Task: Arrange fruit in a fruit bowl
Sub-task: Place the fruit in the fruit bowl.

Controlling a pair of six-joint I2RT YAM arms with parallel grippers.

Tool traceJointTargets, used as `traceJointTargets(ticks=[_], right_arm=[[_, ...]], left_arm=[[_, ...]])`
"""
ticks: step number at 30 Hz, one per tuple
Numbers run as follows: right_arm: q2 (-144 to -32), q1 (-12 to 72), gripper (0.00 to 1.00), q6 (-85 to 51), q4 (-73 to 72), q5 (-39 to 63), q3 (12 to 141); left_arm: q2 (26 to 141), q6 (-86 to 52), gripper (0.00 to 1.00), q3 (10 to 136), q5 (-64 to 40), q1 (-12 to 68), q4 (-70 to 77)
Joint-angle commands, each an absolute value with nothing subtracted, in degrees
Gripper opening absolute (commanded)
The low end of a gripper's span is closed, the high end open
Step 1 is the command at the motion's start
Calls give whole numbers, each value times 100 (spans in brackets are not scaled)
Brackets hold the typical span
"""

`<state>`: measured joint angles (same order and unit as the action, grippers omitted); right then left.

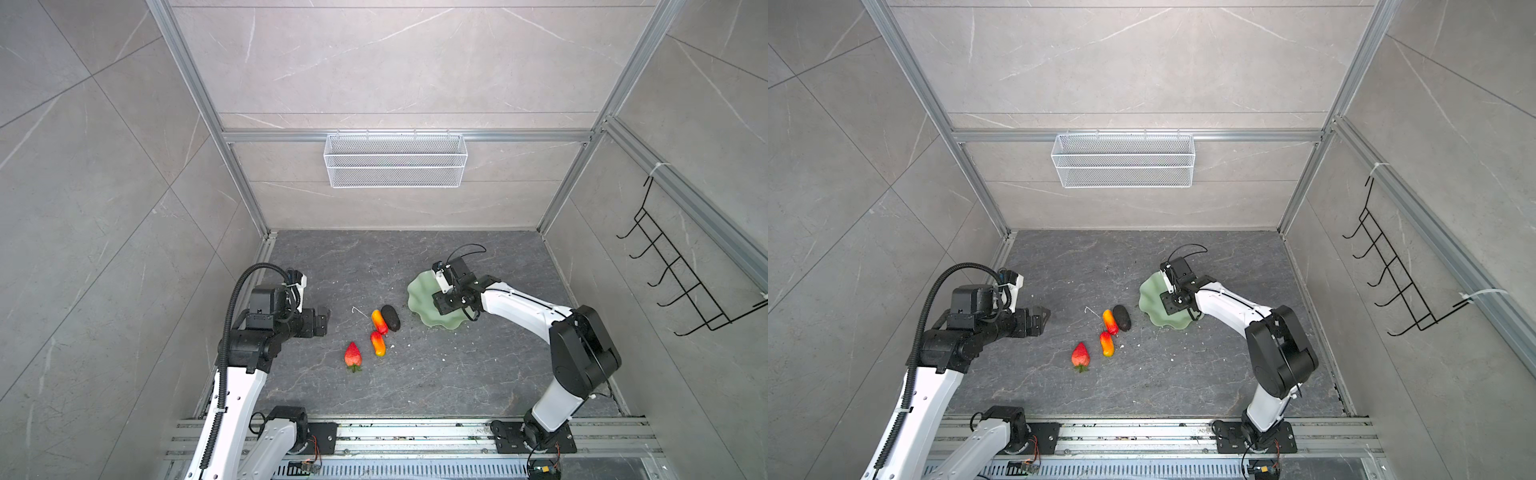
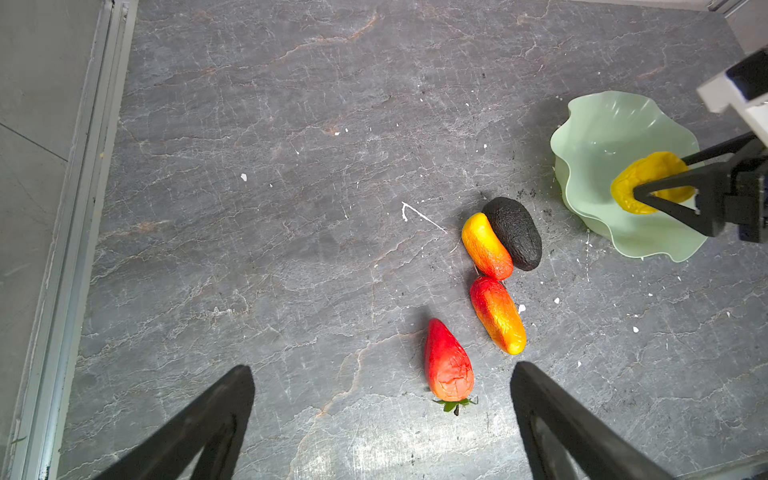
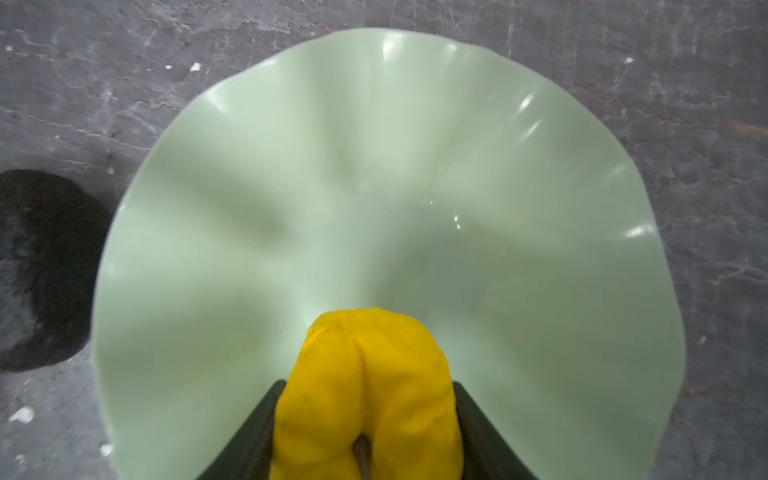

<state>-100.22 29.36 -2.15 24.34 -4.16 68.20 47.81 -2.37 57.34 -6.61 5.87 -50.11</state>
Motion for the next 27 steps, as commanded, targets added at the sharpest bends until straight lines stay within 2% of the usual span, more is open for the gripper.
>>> traceJointTargets(ticks=[1, 17, 22, 27], right_arm=[[-10257, 2827, 50, -253, 2191, -387, 7107], [-10920, 2636, 56, -350, 1951, -334, 7490], [-11013, 2607, 68, -352, 1943, -286, 7563], [-10959, 2584, 75, -319, 2024, -312, 7624]], left_arm=[[4793, -115, 100, 5899, -758, 580, -4924], [4878, -35, 100, 5937, -740, 576, -4922], [4897, -15, 100, 5945, -745, 580, -4919], [4874, 7, 100, 5938, -725, 580, -4967]])
